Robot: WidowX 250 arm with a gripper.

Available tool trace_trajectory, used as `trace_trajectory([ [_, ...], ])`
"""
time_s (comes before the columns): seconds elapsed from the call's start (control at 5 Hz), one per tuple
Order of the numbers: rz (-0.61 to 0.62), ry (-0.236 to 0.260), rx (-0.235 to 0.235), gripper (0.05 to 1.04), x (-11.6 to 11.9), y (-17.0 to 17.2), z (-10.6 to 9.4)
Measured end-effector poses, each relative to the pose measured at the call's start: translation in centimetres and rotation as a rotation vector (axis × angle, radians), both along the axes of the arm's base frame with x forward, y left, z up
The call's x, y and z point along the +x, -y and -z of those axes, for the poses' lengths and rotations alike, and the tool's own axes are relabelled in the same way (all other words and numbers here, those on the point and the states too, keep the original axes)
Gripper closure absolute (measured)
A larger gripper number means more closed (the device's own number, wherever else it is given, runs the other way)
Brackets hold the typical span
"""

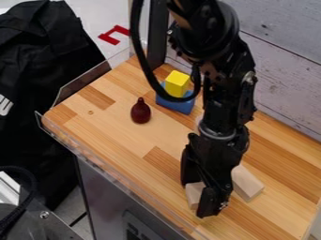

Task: Put the block on top of the yellow cube

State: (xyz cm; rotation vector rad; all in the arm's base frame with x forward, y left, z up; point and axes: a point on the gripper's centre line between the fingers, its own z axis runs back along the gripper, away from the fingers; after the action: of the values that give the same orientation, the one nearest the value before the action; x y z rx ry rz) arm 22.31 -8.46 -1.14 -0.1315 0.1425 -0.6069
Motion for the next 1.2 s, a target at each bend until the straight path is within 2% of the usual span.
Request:
trace_trajectory([
  [0.2, -0.019, 0.007, -0.016, 0.385, 0.1, 0.3, 0.0],
  [0.4, -0.062, 0.024, -0.021, 0.541, 0.0, -0.3, -0.6],
  [0.6, -0.153, 0.103, -0.008, 0.541, 0.9, -1.0, -3.1],
  [0.8, -0.356, 0.174, 0.008, 0.541, 2.2, -2.2, -6.7],
  [1.0, -0.573, 0.258, -0.018, 0.541, 5.2, -4.1, -10.8],
  [1.2, -0.649, 0.293, -0.055, 0.541, 7.2, -6.4, -12.4],
])
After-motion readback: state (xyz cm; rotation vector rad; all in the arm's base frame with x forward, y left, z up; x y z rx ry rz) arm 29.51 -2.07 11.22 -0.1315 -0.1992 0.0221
